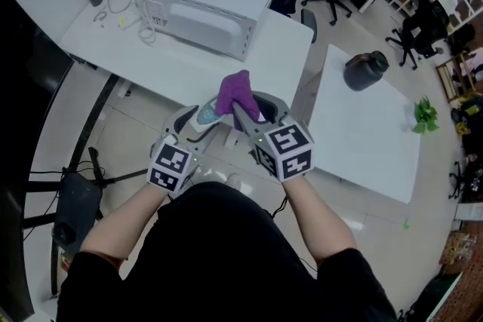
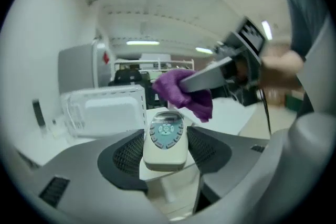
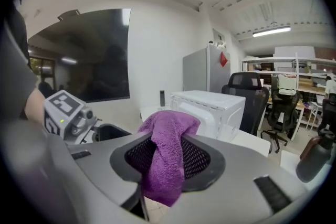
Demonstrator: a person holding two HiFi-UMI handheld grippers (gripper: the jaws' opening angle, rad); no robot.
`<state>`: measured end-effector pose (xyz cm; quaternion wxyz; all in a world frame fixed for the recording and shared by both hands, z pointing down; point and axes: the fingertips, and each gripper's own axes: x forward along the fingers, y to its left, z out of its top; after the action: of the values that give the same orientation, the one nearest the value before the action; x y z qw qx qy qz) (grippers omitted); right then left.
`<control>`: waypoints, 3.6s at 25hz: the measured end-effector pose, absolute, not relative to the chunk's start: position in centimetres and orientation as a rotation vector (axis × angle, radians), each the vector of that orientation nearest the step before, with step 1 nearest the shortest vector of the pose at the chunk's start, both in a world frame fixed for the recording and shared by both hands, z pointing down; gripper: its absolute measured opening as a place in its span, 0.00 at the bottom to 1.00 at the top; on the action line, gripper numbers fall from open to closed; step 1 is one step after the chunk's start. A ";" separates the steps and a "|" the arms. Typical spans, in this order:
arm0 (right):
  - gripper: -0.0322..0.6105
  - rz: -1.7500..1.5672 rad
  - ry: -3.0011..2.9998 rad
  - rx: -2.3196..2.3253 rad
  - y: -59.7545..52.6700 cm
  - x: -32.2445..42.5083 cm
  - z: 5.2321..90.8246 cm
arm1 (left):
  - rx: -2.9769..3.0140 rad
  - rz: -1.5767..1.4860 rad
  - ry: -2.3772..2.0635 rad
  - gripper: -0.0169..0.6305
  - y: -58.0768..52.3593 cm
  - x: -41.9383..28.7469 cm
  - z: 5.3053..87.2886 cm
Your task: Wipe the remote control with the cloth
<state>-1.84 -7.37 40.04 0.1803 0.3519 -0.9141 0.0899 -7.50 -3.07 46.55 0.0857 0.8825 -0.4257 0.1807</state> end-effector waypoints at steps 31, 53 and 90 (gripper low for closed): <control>0.28 0.453 -2.814 0.723 -3.2 -5.8 42.0 | 1.747 -0.821 -0.534 0.40 -7.4 -10.1 40.9; 0.28 0.392 -2.441 1.178 -5.7 6.5 47.1 | 2.162 0.365 -1.292 0.40 -12.7 -7.6 57.8; 0.31 0.484 -2.059 0.960 -14.3 8.6 66.4 | 2.122 0.764 -1.442 0.46 -11.8 -4.5 63.4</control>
<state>8.64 -14.31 66.44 0.3981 0.3792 -0.8131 0.1912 -4.52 -11.80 63.40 0.2302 0.7714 -0.5241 0.2779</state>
